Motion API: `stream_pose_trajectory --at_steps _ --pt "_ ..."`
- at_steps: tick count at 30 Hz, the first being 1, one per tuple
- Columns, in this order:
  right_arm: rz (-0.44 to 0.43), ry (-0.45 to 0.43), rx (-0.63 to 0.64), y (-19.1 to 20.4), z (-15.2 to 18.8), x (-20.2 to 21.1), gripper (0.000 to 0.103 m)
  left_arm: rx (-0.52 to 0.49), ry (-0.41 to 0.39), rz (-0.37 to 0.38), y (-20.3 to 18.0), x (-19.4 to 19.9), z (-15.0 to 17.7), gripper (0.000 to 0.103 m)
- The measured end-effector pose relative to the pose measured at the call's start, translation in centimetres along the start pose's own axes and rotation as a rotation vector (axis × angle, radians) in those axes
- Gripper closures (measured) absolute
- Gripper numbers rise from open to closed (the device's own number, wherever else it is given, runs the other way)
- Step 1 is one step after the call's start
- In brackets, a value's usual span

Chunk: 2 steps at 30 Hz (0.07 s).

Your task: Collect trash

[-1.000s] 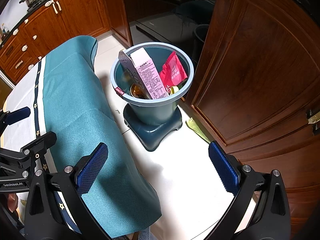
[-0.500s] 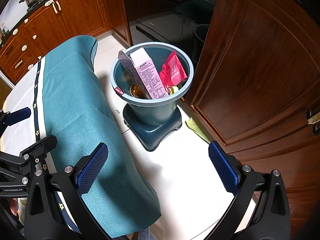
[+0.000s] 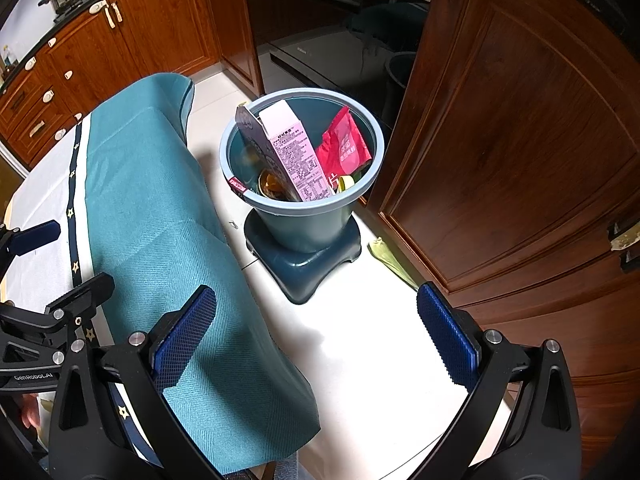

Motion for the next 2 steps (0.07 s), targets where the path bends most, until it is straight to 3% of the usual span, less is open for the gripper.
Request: stream_pose_trajectory --at_steps 2 --pt "0.000 0.000 -0.001 0.05 0.05 0.02 0.007 0.008 0.010 0.015 0.05 -0.11 0.09 0.004"
Point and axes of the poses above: each gripper's, at about its wrist camera, not at the fingertips, and x roughly against the way its jaws point, y to its left, z to its underside, the point moved 6 cm from there along -x, roughly the way its jaws point, and after that the axes turned 4 degrees about x, right-handed, at the moved point
